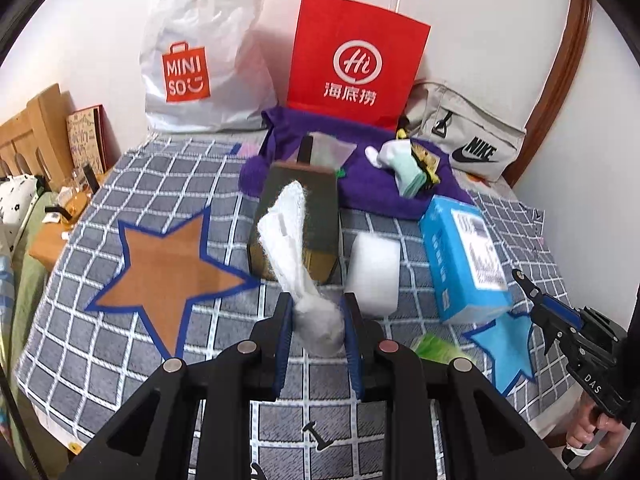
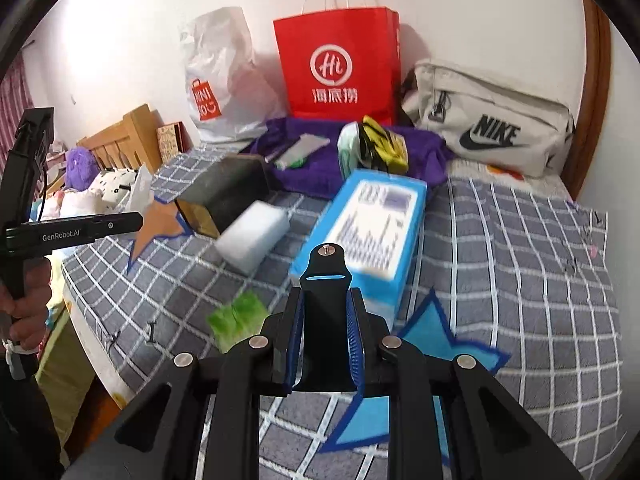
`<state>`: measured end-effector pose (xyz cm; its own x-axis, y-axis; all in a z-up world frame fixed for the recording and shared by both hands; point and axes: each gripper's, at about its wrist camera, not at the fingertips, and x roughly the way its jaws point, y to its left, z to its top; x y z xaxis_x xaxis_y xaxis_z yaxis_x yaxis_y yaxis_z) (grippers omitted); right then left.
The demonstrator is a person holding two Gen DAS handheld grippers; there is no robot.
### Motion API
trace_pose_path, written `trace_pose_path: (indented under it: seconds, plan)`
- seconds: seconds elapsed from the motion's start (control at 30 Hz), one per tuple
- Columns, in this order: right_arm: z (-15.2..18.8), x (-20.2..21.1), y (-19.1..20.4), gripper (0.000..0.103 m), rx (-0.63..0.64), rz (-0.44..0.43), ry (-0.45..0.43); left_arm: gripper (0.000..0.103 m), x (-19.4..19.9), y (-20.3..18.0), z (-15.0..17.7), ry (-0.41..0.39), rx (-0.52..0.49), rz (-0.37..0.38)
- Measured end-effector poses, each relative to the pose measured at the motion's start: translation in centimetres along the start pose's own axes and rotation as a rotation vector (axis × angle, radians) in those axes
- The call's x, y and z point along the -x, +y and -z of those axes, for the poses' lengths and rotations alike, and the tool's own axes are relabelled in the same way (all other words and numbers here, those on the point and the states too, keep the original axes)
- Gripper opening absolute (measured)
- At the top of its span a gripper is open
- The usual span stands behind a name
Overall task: Organize soft objects
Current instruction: 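Carry the white tissue and black strap toward the purple towel with both tools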
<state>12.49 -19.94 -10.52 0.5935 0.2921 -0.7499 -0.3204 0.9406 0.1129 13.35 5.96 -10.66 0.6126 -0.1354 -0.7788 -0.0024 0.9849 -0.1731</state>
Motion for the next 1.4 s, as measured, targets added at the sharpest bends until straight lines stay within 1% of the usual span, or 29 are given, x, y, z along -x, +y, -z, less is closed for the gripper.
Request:
trace_pose_path:
  seconds: [0.1,0.5,0.9,1.1,1.4]
  plan:
    - [-1.5,0.0,-0.1,0.021,0.002,-0.004,-0.013,0.023,0.5,-0.6,-1.3,-0.020,-0.012,-0.002]
    - [-6.5,0.2,-0.4,0.021,0.014,0.002,-0.053,0.023,0.9,-2.3,-5.3,-0.054,-0.059,-0.001]
    - [-10.6,-0.2,-1.5,0.021,0.001,0.027,-0.084,0.023,0.9,-1.9,-8.9,-0.086,-0.049,-0.003]
    - [-12.5,-1.3,-2.6,0.021,-0.004,0.037,-0.087,0.023,-0.2,-1.5,-10.2,-0.080,-0.042,-0.008]
    - [-14.7,-4.0,-5.0,0.021,-0.043,0.060,-0.082,0.023,-3.1,-0.3,-11.8,-0.049,-0.020,-0.010]
